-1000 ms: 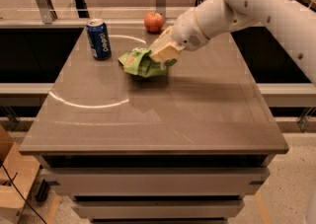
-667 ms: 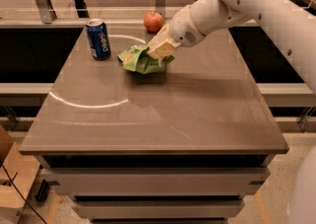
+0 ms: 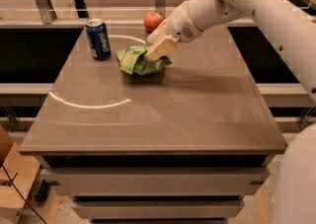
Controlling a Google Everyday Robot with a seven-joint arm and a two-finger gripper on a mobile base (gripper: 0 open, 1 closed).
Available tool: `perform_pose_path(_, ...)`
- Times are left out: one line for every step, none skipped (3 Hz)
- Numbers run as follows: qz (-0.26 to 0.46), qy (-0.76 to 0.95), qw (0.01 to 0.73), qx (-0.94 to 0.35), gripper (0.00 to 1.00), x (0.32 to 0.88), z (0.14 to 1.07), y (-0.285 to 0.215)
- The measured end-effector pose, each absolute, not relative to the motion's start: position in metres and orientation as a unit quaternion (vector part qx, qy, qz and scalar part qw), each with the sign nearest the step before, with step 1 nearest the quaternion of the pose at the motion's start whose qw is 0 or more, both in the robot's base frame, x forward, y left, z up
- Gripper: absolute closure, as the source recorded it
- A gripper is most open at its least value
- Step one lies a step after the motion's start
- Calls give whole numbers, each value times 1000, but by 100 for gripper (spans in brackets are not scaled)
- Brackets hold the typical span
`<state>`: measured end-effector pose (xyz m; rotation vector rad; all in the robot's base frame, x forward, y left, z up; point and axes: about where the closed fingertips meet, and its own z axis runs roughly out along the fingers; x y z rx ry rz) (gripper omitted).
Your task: Move green rice chip bag near pepsi can
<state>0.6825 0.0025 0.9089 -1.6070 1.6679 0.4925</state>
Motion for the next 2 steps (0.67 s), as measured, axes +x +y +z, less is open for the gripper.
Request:
perform_pose_path(194, 652, 376, -630, 0, 682, 907, 5)
perform_pose_path(194, 652, 376, -630, 0, 682, 907, 5)
